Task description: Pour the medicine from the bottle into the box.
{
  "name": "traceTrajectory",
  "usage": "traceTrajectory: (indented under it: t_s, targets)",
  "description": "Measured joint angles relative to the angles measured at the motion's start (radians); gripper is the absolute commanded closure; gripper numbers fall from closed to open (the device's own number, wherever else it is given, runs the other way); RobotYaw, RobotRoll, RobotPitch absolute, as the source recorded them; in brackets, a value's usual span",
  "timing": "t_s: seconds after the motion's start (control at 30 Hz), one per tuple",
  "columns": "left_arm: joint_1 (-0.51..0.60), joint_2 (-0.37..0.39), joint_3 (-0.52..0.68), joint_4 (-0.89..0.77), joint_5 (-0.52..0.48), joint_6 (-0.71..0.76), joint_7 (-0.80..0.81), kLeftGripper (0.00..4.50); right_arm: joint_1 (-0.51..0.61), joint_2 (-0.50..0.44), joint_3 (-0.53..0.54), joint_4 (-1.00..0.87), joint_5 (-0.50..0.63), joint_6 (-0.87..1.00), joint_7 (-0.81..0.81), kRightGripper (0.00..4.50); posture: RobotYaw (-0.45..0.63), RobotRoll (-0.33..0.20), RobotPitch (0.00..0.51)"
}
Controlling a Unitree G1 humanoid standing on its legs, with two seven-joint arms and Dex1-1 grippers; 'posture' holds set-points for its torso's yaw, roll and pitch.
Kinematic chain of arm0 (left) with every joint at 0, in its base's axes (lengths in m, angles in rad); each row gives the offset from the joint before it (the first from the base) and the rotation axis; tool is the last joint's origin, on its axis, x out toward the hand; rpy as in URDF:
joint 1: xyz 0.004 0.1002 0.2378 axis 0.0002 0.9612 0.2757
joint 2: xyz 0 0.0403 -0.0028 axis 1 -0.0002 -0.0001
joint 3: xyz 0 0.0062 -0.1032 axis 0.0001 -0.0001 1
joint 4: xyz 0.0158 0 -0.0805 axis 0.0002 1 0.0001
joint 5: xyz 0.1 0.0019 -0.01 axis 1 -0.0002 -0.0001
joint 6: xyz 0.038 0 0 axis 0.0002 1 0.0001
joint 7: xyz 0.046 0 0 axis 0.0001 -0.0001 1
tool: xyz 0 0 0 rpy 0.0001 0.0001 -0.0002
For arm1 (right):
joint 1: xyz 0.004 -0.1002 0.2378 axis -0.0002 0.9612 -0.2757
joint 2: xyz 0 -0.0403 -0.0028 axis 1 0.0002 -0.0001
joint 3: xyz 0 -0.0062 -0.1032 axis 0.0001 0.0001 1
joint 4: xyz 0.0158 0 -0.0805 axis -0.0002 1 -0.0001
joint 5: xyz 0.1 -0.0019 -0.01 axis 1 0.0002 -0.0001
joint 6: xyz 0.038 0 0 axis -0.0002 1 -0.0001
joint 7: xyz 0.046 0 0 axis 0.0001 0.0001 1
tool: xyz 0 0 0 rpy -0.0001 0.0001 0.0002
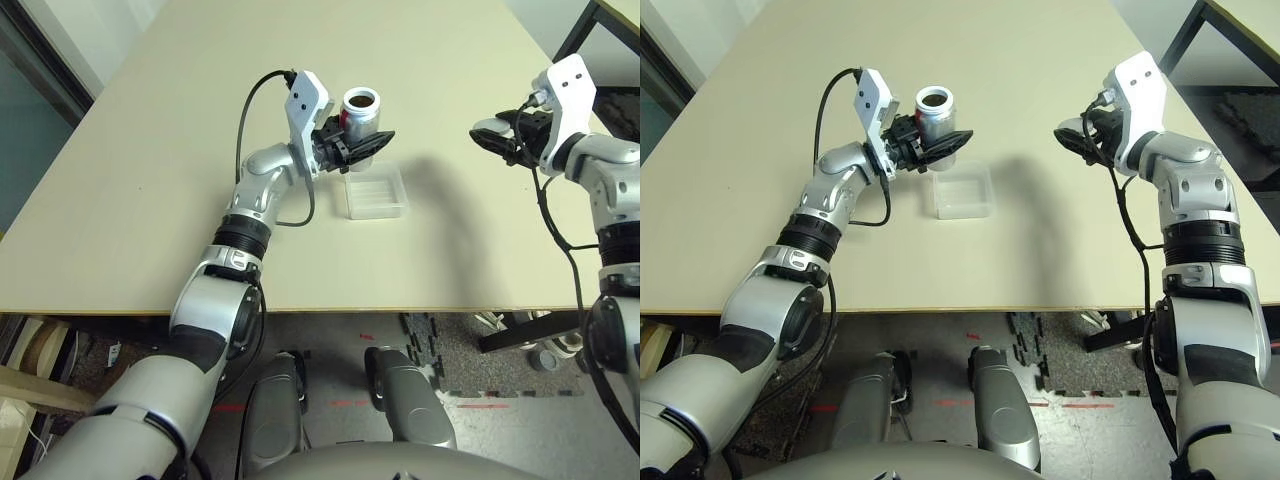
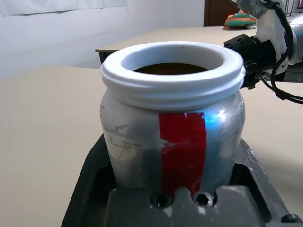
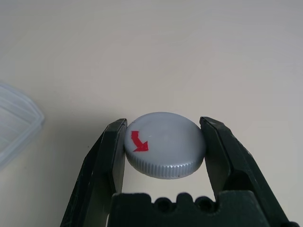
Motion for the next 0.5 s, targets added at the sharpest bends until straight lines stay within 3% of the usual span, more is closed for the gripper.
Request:
traceTrajectory:
  t_s: [0.13, 0.17, 0.5]
  targets:
    - [0.0, 0.001, 0.001, 0.0, 0.001, -0.006, 0.0, 1.87, 0.0, 0.003, 0.001, 0.002, -0.01, -0.017, -0.023, 0.15, -0.27, 0.0, 0.136]
    - [0.0, 0.001, 0.001, 0.0, 0.001, -0.006, 0.0, 1.87, 0.0, 0.004, 0.001, 0.002, -0.012, -0.021, -0.026, 0.0, -0.27, 0.0, 0.136]
    - [0.0, 0.002, 0.003, 0.022, 0.003, -0.013, 0.003, 1.87, 0.008, 0.01, 0.0, 0.011, -0.017, -0.038, -0.042, 0.0, -0.27, 0.0, 0.135]
